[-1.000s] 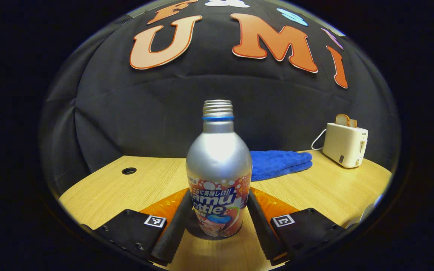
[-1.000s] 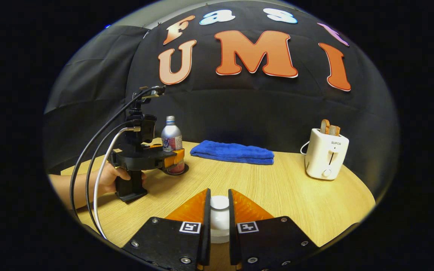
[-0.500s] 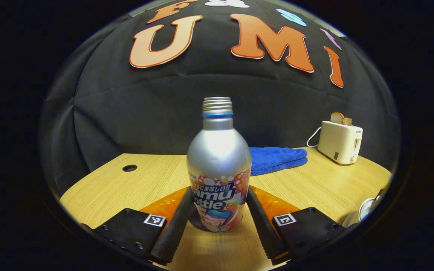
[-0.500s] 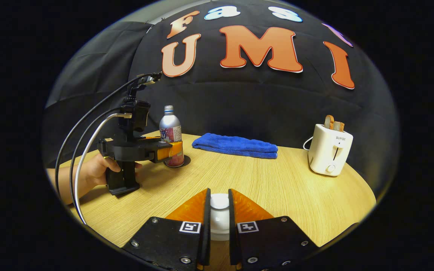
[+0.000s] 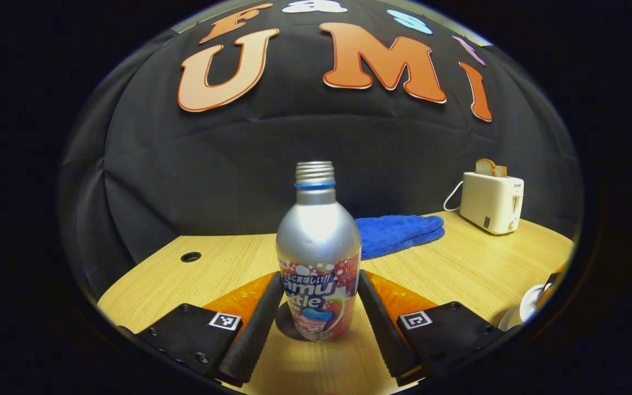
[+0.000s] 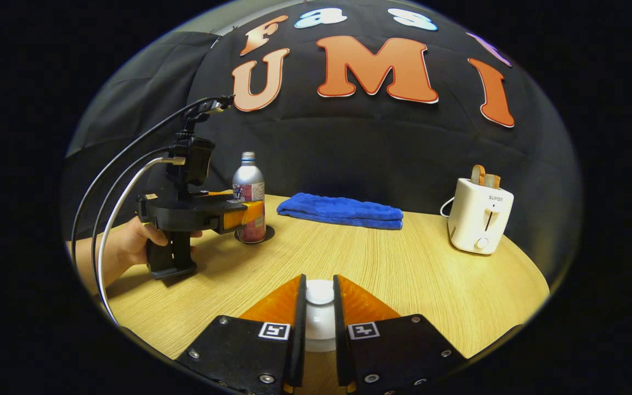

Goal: Open the teacup lid with one hand, grasp the water bottle and pour water into the teacup with the other hand; after pouring, place the water bottle on the coaster and then close the teacup lid.

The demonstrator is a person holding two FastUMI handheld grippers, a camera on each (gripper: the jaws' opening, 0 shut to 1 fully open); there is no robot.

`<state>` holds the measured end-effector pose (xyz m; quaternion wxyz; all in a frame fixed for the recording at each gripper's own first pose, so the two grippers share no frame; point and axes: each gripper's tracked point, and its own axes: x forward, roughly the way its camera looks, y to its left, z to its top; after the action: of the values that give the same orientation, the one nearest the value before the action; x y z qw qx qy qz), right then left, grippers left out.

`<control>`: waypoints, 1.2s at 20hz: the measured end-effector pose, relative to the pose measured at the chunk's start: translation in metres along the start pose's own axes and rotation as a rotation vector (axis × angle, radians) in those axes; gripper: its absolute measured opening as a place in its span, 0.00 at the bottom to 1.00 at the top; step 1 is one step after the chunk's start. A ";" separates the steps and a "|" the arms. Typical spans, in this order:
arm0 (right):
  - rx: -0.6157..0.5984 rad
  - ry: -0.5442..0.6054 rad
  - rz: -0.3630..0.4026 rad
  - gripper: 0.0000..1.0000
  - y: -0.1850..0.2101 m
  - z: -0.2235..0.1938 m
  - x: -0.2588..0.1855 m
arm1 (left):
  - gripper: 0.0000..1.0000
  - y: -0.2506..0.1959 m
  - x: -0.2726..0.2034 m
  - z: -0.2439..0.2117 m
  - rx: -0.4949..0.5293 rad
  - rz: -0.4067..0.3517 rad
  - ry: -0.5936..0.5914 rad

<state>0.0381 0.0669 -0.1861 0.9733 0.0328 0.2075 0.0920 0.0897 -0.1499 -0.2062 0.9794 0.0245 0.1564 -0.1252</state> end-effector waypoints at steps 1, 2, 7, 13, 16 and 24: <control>-0.001 -0.001 -0.001 0.25 -0.001 0.000 0.000 | 0.85 0.000 0.001 0.000 0.004 0.001 0.003; -0.005 -0.002 0.001 0.27 -0.001 0.001 0.000 | 0.91 0.001 0.000 0.001 0.005 0.003 0.001; -0.022 -0.007 -0.007 0.31 -0.001 0.001 0.000 | 1.00 0.002 -0.003 0.005 -0.010 0.014 -0.018; -0.047 -0.039 -0.012 0.55 0.001 0.008 -0.003 | 1.00 0.003 -0.008 0.010 -0.040 0.014 -0.038; -0.040 -0.068 -0.014 0.58 0.001 0.017 -0.006 | 1.00 0.004 -0.013 0.013 -0.043 0.022 -0.050; -0.026 -0.154 -0.006 0.61 0.005 0.046 -0.024 | 1.00 0.014 -0.068 0.052 -0.088 0.035 -0.163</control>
<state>0.0347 0.0660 -0.1341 0.9870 0.0265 0.1310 0.0891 0.0467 -0.1252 -0.1355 0.9911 -0.0261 0.0810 -0.1025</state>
